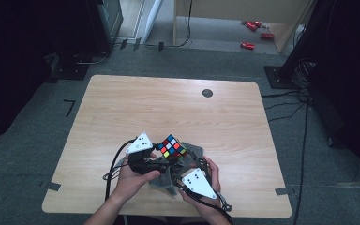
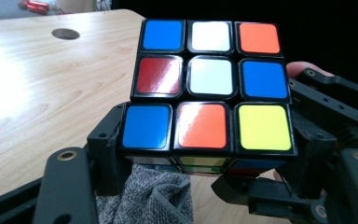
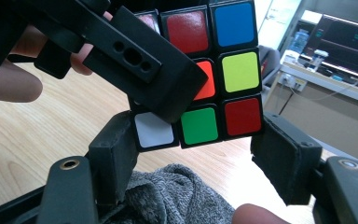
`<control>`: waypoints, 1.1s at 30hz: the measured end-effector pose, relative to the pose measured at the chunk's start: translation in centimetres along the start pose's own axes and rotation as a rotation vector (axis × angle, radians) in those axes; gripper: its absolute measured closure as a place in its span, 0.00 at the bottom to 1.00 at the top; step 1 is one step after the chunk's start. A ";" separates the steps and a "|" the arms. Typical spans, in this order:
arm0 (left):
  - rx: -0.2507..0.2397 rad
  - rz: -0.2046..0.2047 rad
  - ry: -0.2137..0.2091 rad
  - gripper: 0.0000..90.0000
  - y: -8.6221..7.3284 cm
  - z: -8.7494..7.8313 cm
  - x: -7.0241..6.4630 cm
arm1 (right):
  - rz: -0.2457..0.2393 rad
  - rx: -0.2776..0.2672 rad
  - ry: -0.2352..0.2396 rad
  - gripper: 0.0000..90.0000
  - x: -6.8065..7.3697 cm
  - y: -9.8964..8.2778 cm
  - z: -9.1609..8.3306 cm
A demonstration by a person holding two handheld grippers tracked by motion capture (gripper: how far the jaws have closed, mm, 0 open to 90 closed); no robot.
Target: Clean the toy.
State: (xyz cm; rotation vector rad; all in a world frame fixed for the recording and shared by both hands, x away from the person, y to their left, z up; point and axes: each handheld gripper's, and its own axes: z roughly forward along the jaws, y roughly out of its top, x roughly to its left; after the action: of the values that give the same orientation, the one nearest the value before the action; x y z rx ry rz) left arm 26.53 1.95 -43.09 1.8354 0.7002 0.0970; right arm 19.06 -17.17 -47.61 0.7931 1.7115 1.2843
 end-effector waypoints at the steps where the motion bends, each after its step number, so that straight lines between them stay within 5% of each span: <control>1: -0.006 0.001 0.005 0.33 0.0 -0.1 0.0 | 0.003 0.000 -0.002 0.37 0.1 0.0 0.0; 12: -0.021 -0.027 -0.034 0.38 -0.1 -0.3 0.6 | -0.029 -0.004 -0.002 0.38 0.1 -0.3 0.0; 20: -0.009 0.004 -0.036 0.38 -0.2 0.0 0.2 | -0.045 -0.003 0.030 0.37 -0.3 -0.3 0.1; 27: -0.012 -0.077 -0.088 0.36 -0.4 0.0 0.9 | -0.052 -0.024 0.023 0.38 -0.1 -0.2 -0.2; 33: -0.043 -0.018 -0.025 0.38 -0.1 -0.8 0.9 | -0.023 -0.009 0.060 0.33 -0.4 -0.2 0.1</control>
State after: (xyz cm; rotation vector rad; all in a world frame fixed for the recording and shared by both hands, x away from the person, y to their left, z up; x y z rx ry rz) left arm 26.90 3.07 -43.08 1.7858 0.6922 0.0765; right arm 19.35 -17.53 -47.66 0.7346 1.7558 1.3109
